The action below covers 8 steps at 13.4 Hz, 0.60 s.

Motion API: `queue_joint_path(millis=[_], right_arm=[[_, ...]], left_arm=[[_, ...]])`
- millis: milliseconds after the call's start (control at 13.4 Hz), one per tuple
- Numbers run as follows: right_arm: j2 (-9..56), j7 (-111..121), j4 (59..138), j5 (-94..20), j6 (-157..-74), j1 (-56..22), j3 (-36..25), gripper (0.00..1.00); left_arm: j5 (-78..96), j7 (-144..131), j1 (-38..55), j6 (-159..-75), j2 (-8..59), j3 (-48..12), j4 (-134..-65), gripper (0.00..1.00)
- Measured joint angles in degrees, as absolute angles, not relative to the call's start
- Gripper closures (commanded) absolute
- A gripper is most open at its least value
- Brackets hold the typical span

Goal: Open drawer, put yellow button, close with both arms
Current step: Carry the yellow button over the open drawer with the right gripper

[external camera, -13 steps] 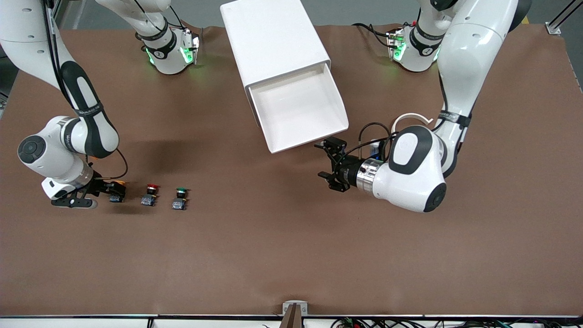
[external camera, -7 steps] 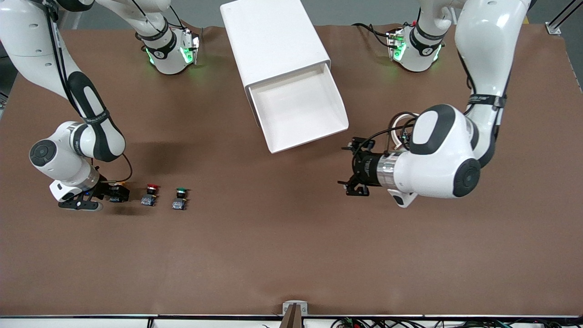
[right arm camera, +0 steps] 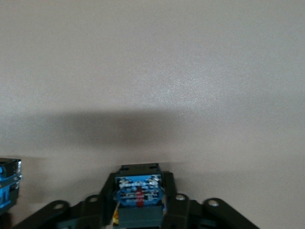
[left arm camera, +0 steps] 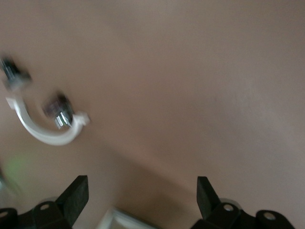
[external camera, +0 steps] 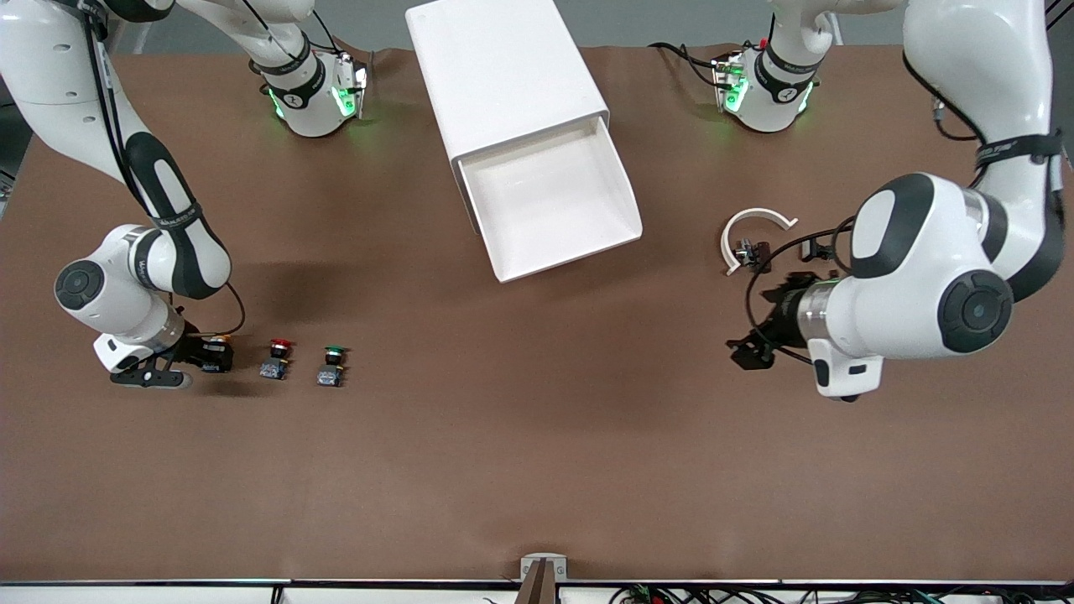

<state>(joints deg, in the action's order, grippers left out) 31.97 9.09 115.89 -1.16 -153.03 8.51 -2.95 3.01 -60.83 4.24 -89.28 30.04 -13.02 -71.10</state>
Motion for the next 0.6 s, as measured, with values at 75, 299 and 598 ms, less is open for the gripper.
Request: queue_joint_path(millis=[75, 299, 598], right_arm=[[31.9, 9.0, 115.0, -1.2, -151.0, 8.5, -2.9, 1.00], [29.7, 3.1, 107.2, -1.3, -133.4, 7.2, -2.2, 1.00], [21.9, -13.7, 94.9, -3.6, -104.6, -0.2, -1.3, 1.00]], left_arm=[[0.5, -55.9, 3.7, -89.1, 29.3, -13.0, -71.1, 0.00], [-2.2, -39.5, -0.5, -89.0, 26.6, -12.8, -71.1, 0.00], [-2.3, -21.8, -8.4, -88.4, 20.5, -12.7, -71.8, 0.00]])
